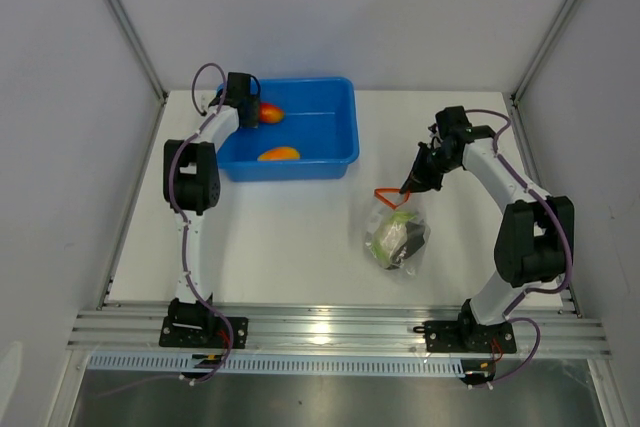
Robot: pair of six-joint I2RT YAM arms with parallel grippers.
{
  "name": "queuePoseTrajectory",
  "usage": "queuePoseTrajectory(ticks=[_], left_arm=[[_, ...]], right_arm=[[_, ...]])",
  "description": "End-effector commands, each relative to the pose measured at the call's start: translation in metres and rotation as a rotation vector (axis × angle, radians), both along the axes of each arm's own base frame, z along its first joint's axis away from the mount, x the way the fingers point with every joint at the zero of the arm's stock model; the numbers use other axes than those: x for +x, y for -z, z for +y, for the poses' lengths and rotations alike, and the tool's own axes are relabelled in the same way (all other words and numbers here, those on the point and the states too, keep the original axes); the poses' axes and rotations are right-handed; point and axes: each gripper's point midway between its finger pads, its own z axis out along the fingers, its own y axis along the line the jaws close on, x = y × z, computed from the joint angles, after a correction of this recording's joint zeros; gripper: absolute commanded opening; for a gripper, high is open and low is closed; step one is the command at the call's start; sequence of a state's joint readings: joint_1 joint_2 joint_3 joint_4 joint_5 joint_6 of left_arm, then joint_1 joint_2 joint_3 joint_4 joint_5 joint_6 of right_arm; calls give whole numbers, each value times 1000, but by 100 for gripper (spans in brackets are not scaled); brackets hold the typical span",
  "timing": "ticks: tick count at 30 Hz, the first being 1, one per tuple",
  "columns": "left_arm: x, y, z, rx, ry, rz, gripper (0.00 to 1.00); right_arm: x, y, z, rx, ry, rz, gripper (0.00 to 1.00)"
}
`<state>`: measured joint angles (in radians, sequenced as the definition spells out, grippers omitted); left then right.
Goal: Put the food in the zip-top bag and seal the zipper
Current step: Pick up the fake fruit from the bin.
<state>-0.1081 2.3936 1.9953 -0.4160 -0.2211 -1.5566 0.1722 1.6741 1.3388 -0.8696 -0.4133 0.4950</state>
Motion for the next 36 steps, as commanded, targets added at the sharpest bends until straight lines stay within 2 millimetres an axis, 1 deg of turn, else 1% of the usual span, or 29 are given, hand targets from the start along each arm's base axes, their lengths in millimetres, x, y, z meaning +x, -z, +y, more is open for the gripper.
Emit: queuePoseTrajectory(ticks=[1,2,5,6,7,10,12,13,14,15,17,19,20,22,23,24,25,26,27,28,29,30,31,33,34,35,36], left_arm=[[-3,11,-13,-56,46,13,36],[-3,10,-14,-56,55,13,35],[-5,11,-16,-65,71,13,22],[-4,4,-16,-68,74,0,20],[-9,11,-15,-68,75,14,13],[-11,-1,-18,-74,97,-14,1],[-15,-1,-21,-75,119,-14,1],[-15,-12,-21,-77,126,-33,1],[-20,-10,-21,-68,139,-26,0],[-20,-22,-24,-74,156,-53,1],[-22,-31,-27,-68,194,-72,1],[-34,-32,-32,-65,237,-64,0],[-33,-42,-32,-58,244,-85,1],[-46,-39,-38,-77,278,-80,1],[-48,-56,-38,-74,285,-115,1],[-52,-62,-39,-73,290,-127,1],[-59,-56,-37,-63,298,-115,1],[-60,-63,-38,-61,312,-132,1],[-62,-76,-39,-54,325,-152,1],[-65,-81,-40,-37,348,-158,1],[-69,-95,-42,-33,366,-178,1],[-73,-99,-43,-29,379,-183,1],[-76,-106,-44,-17,400,-196,1],[-85,-113,-47,-20,432,-199,1],[-90,-129,-48,-3,456,-229,1],[-94,-134,-49,4,473,-235,0],[-100,-139,-52,3,496,-234,1]], right_arm=[[2,-15,-6,-14,12,-68,0],[1,-15,-6,-15,12,-69,0],[-1,-17,-7,-18,14,-74,0],[-1,-17,-7,-20,13,-76,0],[-2,-18,-8,-20,17,-80,0],[-4,-20,-7,-16,19,-87,0],[-5,-23,-8,-12,21,-99,0],[-4,-23,-8,-10,25,-104,0],[-5,-26,-8,-7,25,-116,0],[-7,-25,-7,-5,27,-112,0],[-7,-27,-8,-2,32,-126,0],[-9,-32,-8,4,34,-148,0],[-9,-30,-7,6,36,-145,0],[-13,-32,-7,13,39,-156,0],[-13,-32,-8,15,43,-161,0],[-15,-37,-8,20,42,-177,0],[-17,-36,-8,21,43,-177,0],[-19,-37,-8,23,41,-182,0],[-21,-42,-8,27,41,-203,0],[-24,-40,-8,28,39,-200,0],[-26,-41,-8,30,40,-206,0],[-28,-41,-9,30,39,-208,0],[-30,-45,-9,33,39,-223,0],[-34,-44,-10,27,37,-222,0],[-36,-45,-10,27,36,-226,0],[-38,-48,-12,24,35,-238,0],[-40,-47,-13,18,37,-238,0]])
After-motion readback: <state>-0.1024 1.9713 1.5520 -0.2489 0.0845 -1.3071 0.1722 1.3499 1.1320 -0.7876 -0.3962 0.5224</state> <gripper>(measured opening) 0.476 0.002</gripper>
